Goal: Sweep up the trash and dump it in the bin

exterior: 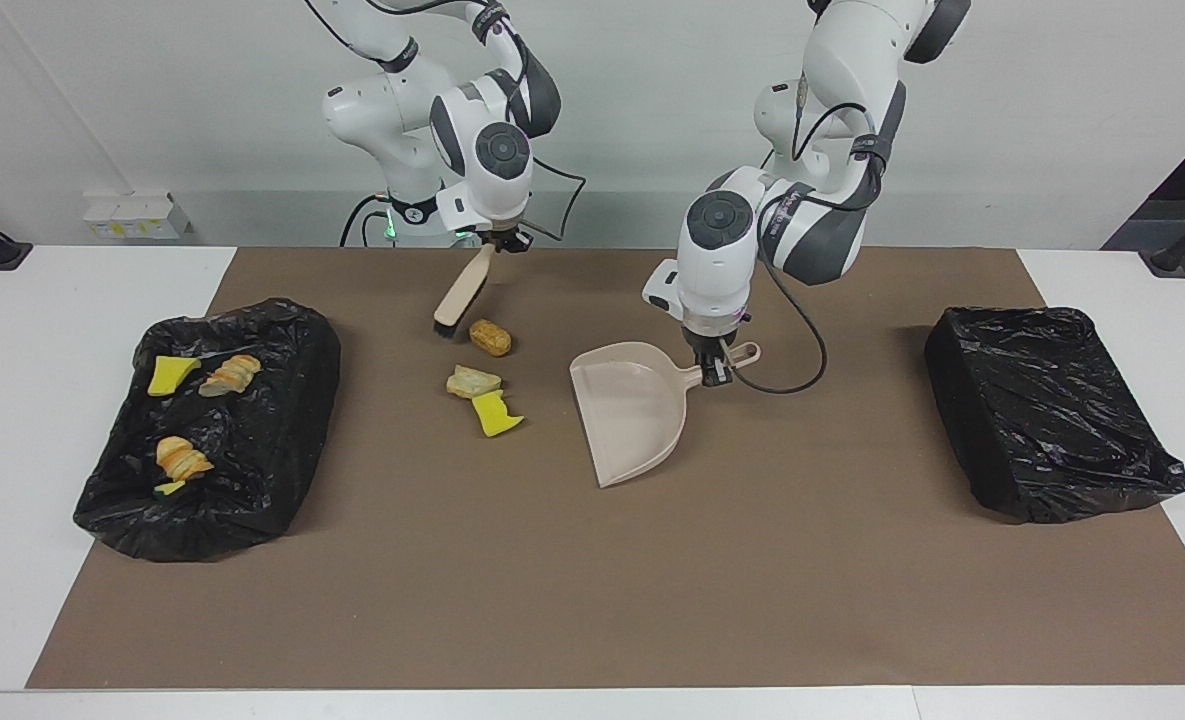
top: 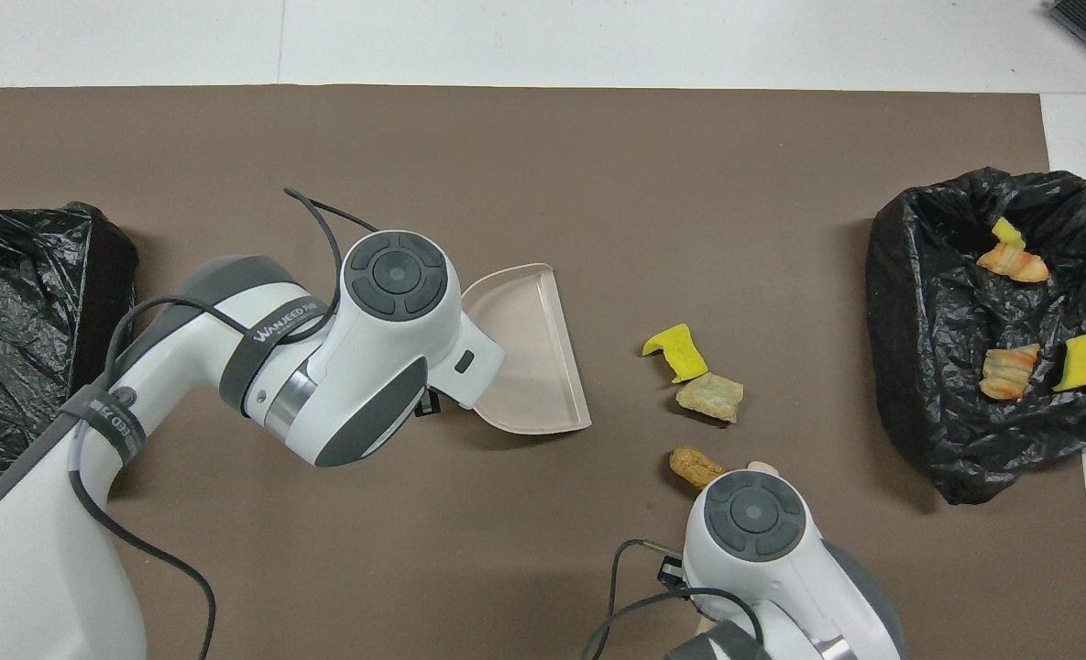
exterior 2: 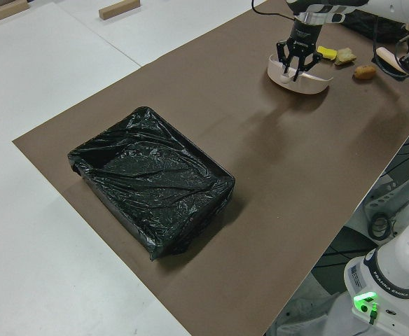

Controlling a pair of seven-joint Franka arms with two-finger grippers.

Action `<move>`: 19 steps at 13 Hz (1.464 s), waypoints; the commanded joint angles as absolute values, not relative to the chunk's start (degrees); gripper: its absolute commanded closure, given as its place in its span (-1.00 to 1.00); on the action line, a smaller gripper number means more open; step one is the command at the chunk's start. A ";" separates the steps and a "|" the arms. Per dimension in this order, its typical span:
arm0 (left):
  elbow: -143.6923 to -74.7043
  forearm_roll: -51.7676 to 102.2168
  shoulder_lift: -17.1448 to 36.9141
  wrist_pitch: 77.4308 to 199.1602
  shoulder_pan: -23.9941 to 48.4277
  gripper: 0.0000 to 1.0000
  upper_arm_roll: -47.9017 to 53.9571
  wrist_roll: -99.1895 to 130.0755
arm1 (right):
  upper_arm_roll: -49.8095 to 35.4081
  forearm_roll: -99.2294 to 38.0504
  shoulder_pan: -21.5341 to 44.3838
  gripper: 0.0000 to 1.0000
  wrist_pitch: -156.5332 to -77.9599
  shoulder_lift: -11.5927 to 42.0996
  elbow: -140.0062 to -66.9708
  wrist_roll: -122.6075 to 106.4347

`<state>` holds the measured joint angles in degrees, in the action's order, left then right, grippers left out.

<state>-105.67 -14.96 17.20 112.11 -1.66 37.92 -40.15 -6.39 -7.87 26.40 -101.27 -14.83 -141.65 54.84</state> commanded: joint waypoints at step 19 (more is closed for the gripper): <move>-119.09 -11.08 8.79 121.64 -2.20 1.00 37.79 -37.97 | -5.98 5.34 17.86 1.00 -101.68 5.89 -111.18 38.10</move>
<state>-116.55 -12.45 11.11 120.57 -1.77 37.93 -37.97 -5.62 1.95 19.90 -102.29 5.31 -112.15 43.50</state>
